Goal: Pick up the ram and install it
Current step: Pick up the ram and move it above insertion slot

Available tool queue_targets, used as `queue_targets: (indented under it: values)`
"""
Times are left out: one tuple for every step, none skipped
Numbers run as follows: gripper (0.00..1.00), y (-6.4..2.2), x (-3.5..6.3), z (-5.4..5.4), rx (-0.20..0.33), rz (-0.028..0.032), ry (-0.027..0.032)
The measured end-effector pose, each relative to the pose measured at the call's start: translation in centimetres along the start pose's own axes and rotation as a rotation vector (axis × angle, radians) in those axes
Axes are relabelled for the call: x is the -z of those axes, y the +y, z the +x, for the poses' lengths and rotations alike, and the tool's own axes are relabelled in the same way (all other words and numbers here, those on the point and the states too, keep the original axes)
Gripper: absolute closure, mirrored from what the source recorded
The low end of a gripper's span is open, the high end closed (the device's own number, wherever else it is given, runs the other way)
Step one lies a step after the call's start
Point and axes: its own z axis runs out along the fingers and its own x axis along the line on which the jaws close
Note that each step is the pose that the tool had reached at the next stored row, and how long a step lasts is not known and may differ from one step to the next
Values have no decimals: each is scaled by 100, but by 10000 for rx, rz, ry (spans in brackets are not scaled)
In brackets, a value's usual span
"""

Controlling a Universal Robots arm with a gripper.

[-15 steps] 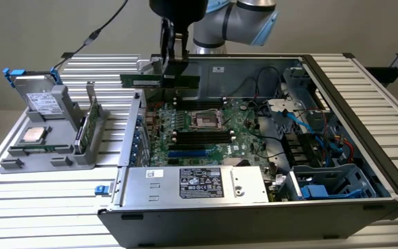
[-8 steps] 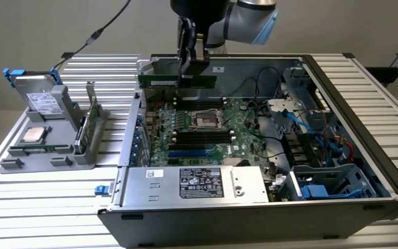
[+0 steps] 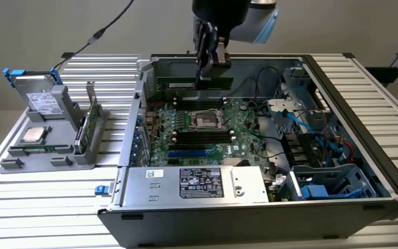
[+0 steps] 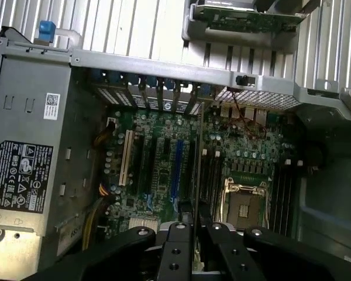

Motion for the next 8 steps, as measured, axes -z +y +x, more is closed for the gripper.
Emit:
queue_targets:
  values:
    - [86, -34, -11, 2, -2, 1, -3]
    - [86, -67, -23, 4, -6, 1, -6]
    - [86, -96, -35, 5, -11, 1, -9]
    - [86, -117, -50, 6, -26, 2, -21]
    - [86, -122, -66, 6, -61, 6, -36]
    - [86, -124, -81, 6, -142, 11, -52]
    - [86, -126, -97, 7, -256, 17, -70]
    - [86, -128, -113, 8, -356, 23, -85]
